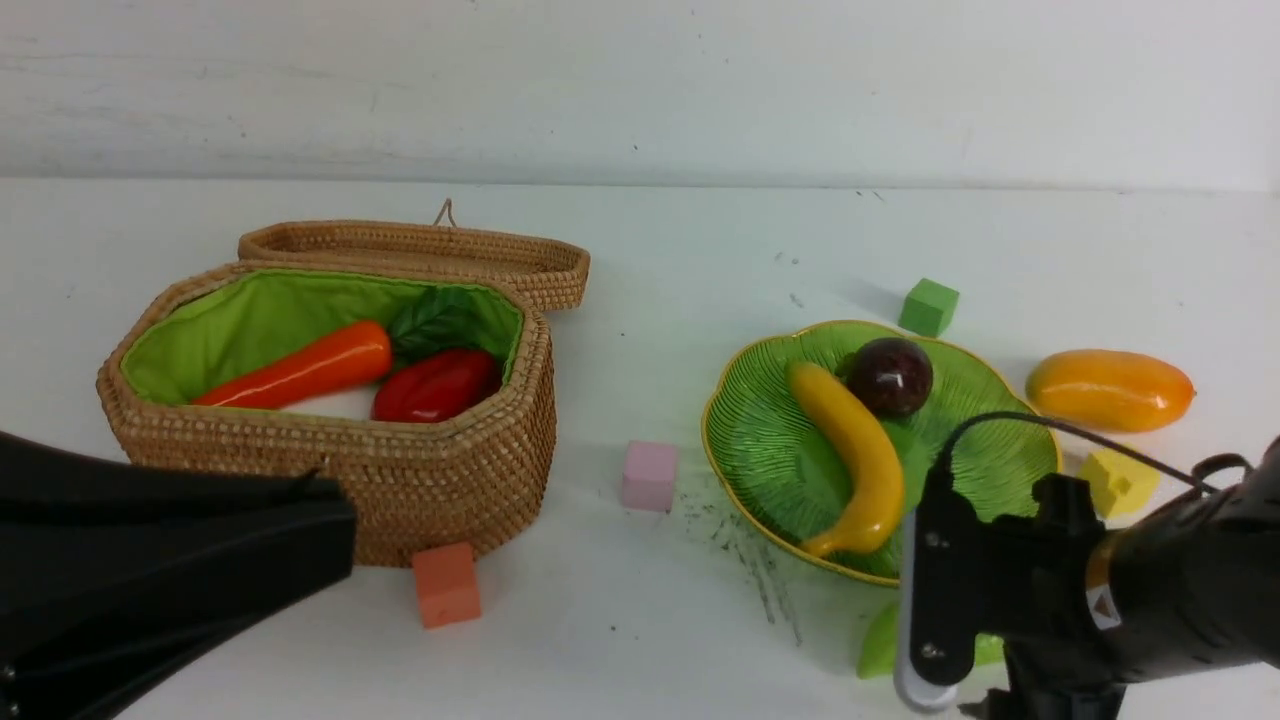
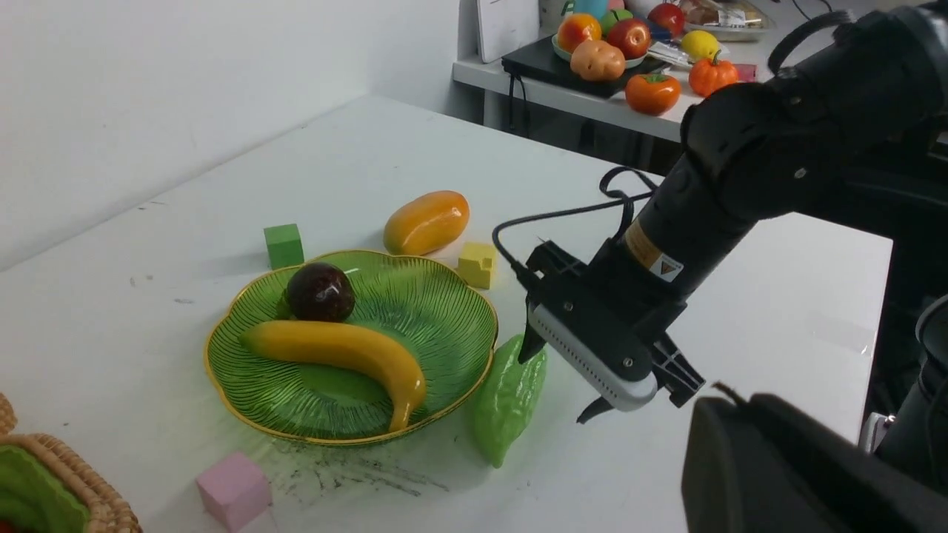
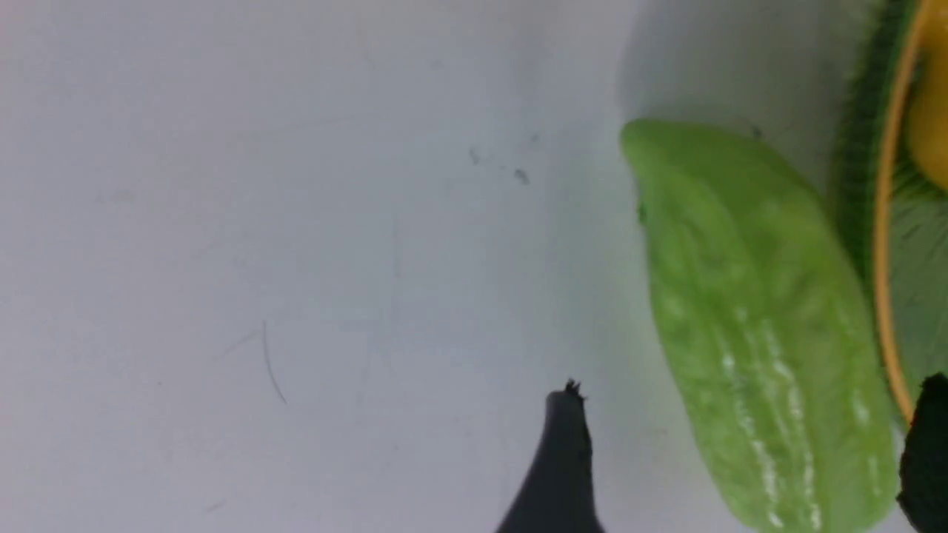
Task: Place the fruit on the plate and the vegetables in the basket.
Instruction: Take a chayote with your right arm and place it on the basket on the left.
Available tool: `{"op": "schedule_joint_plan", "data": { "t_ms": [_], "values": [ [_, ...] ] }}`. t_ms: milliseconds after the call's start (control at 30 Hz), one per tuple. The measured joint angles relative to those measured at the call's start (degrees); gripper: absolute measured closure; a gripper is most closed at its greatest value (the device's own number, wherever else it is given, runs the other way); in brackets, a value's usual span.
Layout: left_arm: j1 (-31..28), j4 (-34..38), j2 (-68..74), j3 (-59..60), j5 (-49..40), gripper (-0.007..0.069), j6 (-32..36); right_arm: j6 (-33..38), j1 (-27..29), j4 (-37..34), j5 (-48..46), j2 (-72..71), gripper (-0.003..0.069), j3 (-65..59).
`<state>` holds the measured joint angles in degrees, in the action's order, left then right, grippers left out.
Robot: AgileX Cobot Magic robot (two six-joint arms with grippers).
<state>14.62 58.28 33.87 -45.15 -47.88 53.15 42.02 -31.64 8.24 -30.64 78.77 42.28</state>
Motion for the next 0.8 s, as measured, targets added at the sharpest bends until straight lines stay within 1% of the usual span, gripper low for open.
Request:
{"op": "schedule_joint_plan", "data": {
  "t_ms": [100,233,433,567,800],
  "values": [
    [0.0,-0.05,0.0,0.0,0.06,0.0612,0.0,0.0,0.61,0.46,1.93,-0.04,0.0088,0.0],
    [0.0,-0.12,0.0,0.0,0.06,0.0608,0.0,0.0,1.88,2.46,5.72,5.0,0.0088,0.0],
    [0.0,-0.12,0.0,0.0,0.06,0.0606,0.0,0.08,2.19,5.96,10.33,10.49,0.0088,0.07],
    [0.0,-0.12,0.0,0.0,0.06,0.0604,0.0,0.03,2.26,4.75,7.22,11.79,0.0088,-0.01],
    [0.0,-0.19,0.0,0.0,0.06,0.0603,0.0,0.03,2.26,1.12,3.74,7.83,0.009,-0.01]
  ]
}}
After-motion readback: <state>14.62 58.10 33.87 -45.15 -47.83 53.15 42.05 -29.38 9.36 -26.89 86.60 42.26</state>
